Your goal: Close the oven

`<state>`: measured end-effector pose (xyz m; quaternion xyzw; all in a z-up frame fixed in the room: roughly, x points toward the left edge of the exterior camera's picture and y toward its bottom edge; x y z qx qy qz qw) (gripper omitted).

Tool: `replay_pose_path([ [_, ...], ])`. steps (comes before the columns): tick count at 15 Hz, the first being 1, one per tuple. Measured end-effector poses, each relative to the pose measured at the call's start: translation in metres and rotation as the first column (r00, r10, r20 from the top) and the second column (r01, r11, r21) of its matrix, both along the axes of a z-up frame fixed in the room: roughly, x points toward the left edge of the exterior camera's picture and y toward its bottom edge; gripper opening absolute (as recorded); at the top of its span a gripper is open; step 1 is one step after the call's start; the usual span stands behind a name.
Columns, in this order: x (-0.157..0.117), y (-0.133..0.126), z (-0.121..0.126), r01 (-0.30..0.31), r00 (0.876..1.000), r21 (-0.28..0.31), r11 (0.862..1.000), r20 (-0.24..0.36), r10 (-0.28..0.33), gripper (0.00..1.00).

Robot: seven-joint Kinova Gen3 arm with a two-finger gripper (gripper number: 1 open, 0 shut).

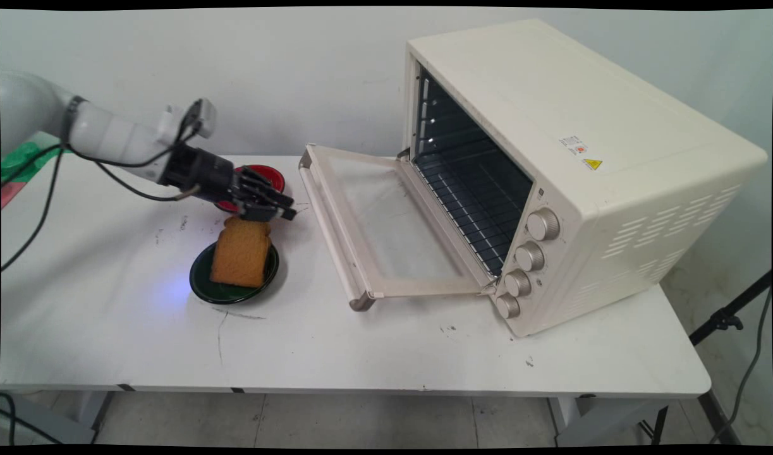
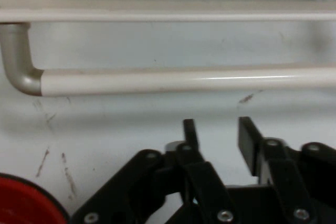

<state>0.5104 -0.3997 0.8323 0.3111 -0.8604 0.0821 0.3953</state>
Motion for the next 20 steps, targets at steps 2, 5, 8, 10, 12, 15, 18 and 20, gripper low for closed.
replay_pose_path([
  [2,-0.01,-0.006,-0.008,-0.005,1.0,0.007,1.0,0.013,0.005,0.0],
  [5,-0.024,-0.015,-0.02,-0.007,0.999,0.014,1.0,0.036,0.006,0.0],
  [8,-0.037,-0.023,-0.031,-0.001,0.999,0.017,1.0,0.055,0.001,0.0],
  [10,-0.044,-0.028,-0.037,0.001,0.998,0.017,1.0,0.063,-0.002,0.0],
  [12,-0.054,-0.035,-0.044,0.003,0.997,0.017,1.0,0.073,-0.004,0.0],
  [15,-0.062,-0.041,-0.05,0.003,0.997,0.016,1.0,0.081,-0.004,0.0],
  [18,-0.069,-0.045,-0.053,0.002,0.996,0.013,1.0,0.084,-0.003,0.0],
  [20,-0.073,-0.049,-0.054,-0.001,0.996,0.007,1.0,0.085,0.0,0.0],
])
